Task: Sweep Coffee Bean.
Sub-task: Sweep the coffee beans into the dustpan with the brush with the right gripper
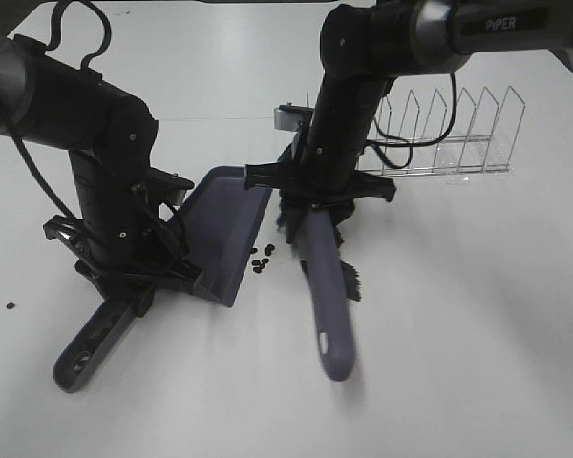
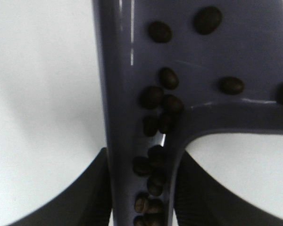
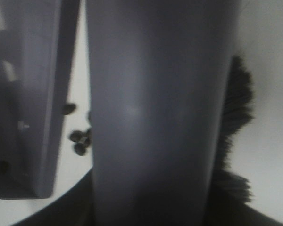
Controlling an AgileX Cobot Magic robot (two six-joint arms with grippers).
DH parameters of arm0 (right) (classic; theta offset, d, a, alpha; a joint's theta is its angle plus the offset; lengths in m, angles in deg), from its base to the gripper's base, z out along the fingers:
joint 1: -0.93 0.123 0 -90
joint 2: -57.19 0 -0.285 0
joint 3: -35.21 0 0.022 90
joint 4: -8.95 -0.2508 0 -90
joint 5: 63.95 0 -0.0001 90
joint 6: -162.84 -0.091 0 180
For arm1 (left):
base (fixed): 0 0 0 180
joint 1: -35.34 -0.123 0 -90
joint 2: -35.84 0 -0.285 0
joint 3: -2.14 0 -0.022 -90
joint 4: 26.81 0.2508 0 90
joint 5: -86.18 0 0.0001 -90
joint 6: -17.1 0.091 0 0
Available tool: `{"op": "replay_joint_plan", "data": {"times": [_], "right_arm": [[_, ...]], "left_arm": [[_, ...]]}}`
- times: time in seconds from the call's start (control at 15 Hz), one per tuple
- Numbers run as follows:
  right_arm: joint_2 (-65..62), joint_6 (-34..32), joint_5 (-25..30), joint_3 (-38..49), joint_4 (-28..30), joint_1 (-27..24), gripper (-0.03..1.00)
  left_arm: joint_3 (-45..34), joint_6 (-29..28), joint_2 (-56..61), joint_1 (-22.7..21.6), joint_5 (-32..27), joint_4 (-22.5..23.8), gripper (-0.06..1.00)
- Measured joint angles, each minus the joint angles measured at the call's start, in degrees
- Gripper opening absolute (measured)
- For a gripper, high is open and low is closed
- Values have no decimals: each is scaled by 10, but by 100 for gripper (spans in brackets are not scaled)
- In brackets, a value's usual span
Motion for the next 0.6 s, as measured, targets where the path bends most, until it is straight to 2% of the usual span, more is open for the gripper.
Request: {"op": "replay_joint_plan", "data": {"times": [0.13,0.2,0.33,0.47,0.6], "right_arm": [[14,52,-34,0,-124,0,29],[17,62,-40,0,-142,0,29],[26,105,-53,0,-222,0,29],[28,149,-53,0,-272,0,29],[28,167,-46,-17,-290,0,29]], "left_arm": [[0,2,0,0,0,-1,33],[0,2,0,0,0,-1,33],[0,2,0,0,0,-1,33],[0,2,0,0,0,-1,33],[0,5,0,0,0,-1,33]]}}
